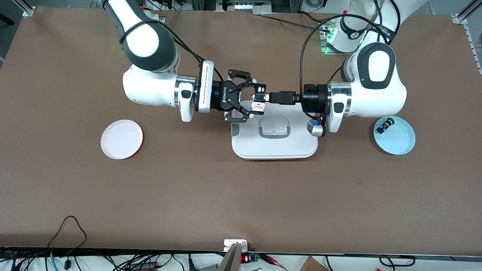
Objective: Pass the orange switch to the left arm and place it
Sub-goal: 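Grasp the switch with the left gripper and open the right gripper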
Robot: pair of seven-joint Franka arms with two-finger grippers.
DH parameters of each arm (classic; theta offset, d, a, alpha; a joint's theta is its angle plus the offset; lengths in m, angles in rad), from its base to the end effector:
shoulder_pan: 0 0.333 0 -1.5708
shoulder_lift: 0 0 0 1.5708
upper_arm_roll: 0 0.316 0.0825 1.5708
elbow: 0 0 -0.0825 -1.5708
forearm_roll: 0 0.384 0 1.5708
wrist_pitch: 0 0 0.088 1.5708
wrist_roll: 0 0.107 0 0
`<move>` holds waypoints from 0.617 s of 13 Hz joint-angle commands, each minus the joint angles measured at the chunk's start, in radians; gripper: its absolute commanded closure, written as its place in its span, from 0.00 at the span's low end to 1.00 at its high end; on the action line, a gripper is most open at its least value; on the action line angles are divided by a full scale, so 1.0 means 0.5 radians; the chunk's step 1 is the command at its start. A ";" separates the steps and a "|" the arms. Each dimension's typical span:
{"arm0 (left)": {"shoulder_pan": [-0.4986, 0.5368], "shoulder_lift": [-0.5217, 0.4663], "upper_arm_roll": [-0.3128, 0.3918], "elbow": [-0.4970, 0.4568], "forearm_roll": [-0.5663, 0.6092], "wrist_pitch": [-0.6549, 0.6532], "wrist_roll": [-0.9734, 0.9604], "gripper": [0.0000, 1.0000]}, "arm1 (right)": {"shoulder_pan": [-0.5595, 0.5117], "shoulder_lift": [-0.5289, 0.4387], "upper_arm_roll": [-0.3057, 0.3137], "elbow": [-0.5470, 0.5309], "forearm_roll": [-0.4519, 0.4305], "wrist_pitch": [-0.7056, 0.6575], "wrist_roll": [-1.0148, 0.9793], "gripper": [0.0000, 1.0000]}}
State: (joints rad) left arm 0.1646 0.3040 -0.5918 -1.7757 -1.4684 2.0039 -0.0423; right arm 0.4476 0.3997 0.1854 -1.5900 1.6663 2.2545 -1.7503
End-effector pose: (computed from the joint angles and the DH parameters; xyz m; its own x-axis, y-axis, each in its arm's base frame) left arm 0.5817 -0.2909 0.4689 0.8846 -0.0007 -0.4663 0.4623 -0.1301 0.8771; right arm 0.5661 0.4250 0.4643 0.2497 0.1156 0.9614 0.9674 -0.0722 -0.2426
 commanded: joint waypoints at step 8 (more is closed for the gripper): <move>0.054 -0.059 0.006 -0.035 -0.021 -0.016 -0.069 1.00 | 0.016 0.008 0.007 0.014 0.027 0.038 -0.009 0.00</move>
State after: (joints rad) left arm 0.1698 0.3041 -0.5909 -1.7763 -1.4684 2.0039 -0.0590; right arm 0.4507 0.4002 0.1859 -1.5901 1.6665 2.2567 -1.7412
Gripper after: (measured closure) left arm 0.661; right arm 0.000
